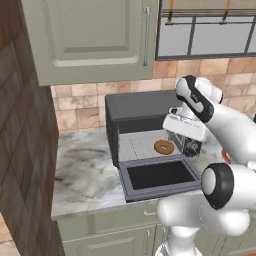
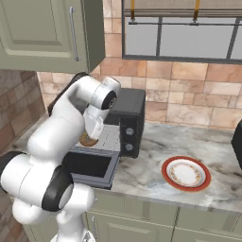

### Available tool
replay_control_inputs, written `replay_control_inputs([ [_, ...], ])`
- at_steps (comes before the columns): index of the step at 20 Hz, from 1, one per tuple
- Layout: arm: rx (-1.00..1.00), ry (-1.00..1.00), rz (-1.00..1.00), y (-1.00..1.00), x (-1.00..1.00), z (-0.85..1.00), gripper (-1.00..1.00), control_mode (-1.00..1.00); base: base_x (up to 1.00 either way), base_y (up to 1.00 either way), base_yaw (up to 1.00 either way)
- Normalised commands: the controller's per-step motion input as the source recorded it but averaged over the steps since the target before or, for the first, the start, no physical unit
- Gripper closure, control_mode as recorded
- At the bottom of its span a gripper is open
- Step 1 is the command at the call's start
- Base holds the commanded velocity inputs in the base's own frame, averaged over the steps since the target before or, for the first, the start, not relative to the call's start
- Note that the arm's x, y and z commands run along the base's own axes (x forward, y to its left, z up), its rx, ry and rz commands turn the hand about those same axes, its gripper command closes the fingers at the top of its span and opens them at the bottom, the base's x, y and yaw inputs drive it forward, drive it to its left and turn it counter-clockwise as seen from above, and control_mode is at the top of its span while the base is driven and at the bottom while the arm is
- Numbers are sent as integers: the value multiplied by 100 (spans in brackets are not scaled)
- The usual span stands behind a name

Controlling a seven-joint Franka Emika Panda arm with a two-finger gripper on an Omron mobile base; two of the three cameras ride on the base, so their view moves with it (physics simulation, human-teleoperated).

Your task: Pick up the bagel from the plate, place it on the toaster oven rack, close the door, and set the timer.

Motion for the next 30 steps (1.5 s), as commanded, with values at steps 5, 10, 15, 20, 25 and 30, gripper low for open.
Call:
replay_control_inputs([
  [5,4,-16,2,-15,-37,49,-100,-100,0,0,0],
  [10,4,-8,3,-13,-72,9,-100,-100,0,0,0],
  [15,0,0,0,-2,-59,-10,-100,-100,0,0,0],
  [20,0,9,0,-27,-20,-26,-100,-100,0,0,0],
  [25,0,6,-5,-39,0,-19,-100,-100,0,0,0],
  [30,0,11,-9,-17,20,-33,-100,-100,0,0,0],
])
